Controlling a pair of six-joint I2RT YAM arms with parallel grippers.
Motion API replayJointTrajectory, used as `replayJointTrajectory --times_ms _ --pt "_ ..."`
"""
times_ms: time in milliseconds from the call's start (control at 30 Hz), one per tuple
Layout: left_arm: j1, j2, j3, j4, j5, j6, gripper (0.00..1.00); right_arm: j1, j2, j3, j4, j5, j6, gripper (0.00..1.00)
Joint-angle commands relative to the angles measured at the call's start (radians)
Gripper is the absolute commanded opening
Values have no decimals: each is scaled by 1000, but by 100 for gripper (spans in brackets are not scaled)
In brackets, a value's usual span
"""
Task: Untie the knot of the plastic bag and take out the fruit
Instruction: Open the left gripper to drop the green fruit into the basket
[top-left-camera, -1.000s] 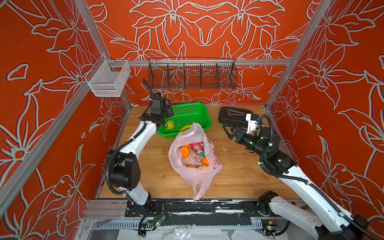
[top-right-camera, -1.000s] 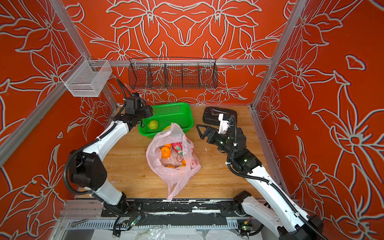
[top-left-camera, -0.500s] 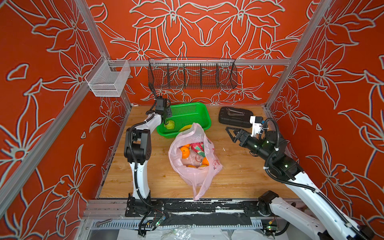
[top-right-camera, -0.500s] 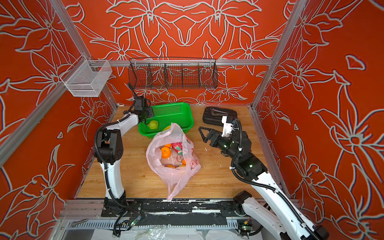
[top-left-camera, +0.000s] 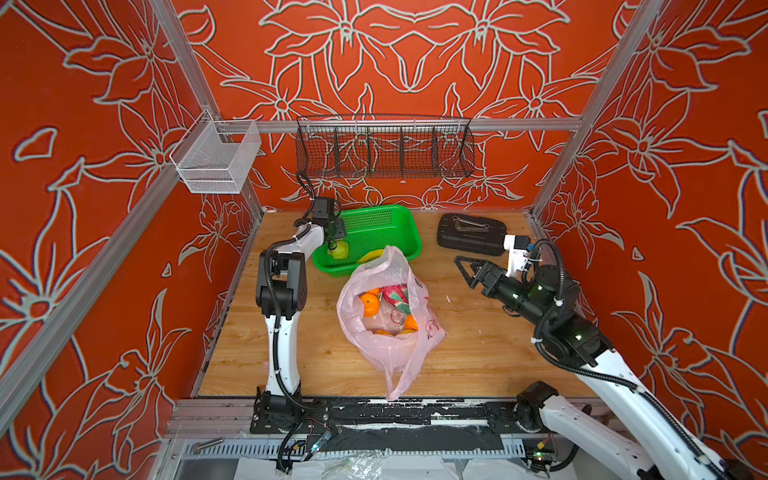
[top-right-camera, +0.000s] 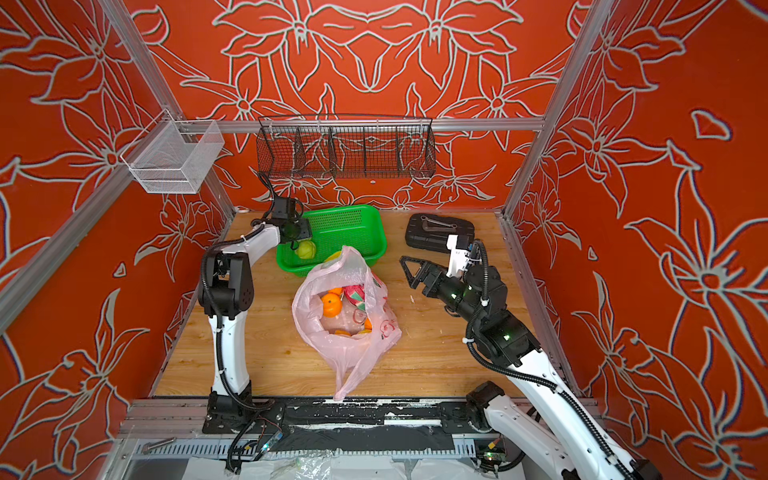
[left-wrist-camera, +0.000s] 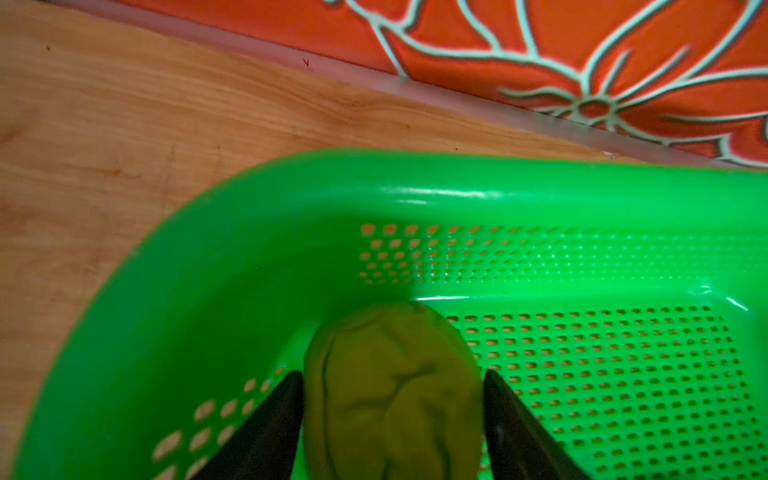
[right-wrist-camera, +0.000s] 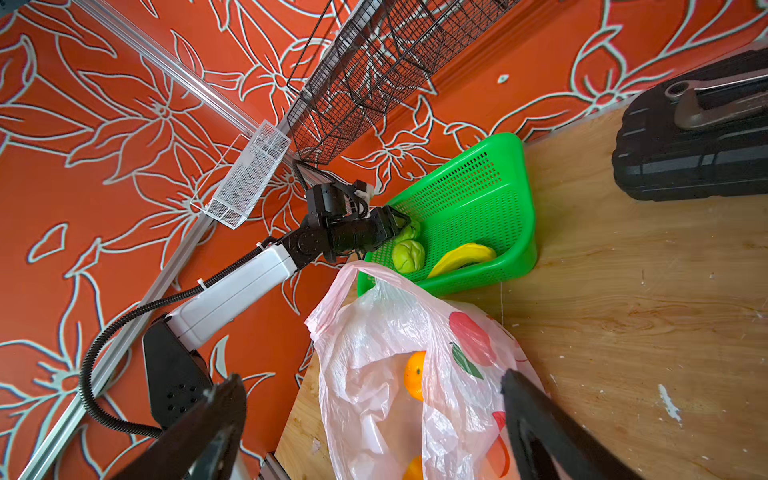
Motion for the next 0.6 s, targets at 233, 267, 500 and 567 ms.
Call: replayJointTrajectory --times_ms 233,267,500,567 --pt "-1 -284 -110 -16 48 -44 77 10 30 14 -25 -51 -47 97" --pt "0 -329 -149 4 73 -64 77 15 40 15 -19 -67 -54 97" --pt "-9 -598 -359 96 259 -204 77 143 148 64 -40 -64 -171 94" --pt "-23 -680 -419 101 303 -239 77 214 192 92 -60 -15 -219 93"
